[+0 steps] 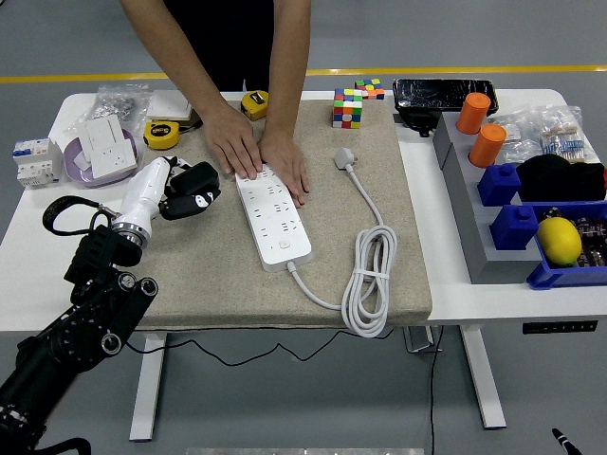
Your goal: Pick up the plug,place it near the board,insert it into the board,press the button
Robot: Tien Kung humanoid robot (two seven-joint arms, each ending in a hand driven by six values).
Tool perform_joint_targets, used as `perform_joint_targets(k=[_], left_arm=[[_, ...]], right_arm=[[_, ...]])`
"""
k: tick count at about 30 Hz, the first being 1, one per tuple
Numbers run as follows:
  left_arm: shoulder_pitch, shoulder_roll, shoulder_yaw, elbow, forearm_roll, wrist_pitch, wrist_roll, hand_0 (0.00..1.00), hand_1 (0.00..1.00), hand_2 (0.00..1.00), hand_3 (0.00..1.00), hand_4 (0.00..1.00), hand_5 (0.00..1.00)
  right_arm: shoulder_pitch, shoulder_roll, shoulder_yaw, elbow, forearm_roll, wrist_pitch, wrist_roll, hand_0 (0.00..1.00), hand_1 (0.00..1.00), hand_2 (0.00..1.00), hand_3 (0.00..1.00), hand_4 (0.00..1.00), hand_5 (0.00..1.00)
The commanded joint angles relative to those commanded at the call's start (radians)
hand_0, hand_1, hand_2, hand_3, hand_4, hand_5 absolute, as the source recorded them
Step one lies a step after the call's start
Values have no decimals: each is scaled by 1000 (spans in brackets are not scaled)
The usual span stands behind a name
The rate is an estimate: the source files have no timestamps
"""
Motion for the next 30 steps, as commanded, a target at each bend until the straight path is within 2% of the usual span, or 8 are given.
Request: perform_joint_targets(k=[8,13,14,19,20,25,26,30], left_arm=[[3,-5,-4,52,9,-7,-11,459,365,380,364,575,294],[3,-5,-5,61,-8,-38,-15,459,365,380,364,575,294],[3,-5,-6,62,-11,-51,-14,599,679,600,542,883,393],[5,-6,-9,64,-8,-87,-8,599,679,600,542,883,393],[6,-6,-9,64,-7,-89,-7,789,882,817,763,998,502],[8,-4,-10,63,-1,-109,0,789,882,817,763,998,502],[8,-4,-10,62,-1,-112,0,889,981,910,845,998,593],[13,-1,-13,50,-16,-131,-3,889,981,910,845,998,593]], right_arm=[[0,1,2,0,-2,0,-1,813,734,734,765,998,998],[1,1,2,0,-1,0,-1,813,734,734,765,998,998],[1,1,2,0,-1,0,0,813,734,734,765,998,998],[-1,1,2,0,-4,1,0,813,734,734,765,998,998],[-1,1,3,0,-5,1,0,813,734,733,765,998,998],[-1,0,3,0,-7,2,0,813,734,733,765,998,998],[-1,0,3,0,-7,2,0,813,734,734,765,998,998],[-2,0,4,0,-7,2,0,813,734,734,765,998,998]])
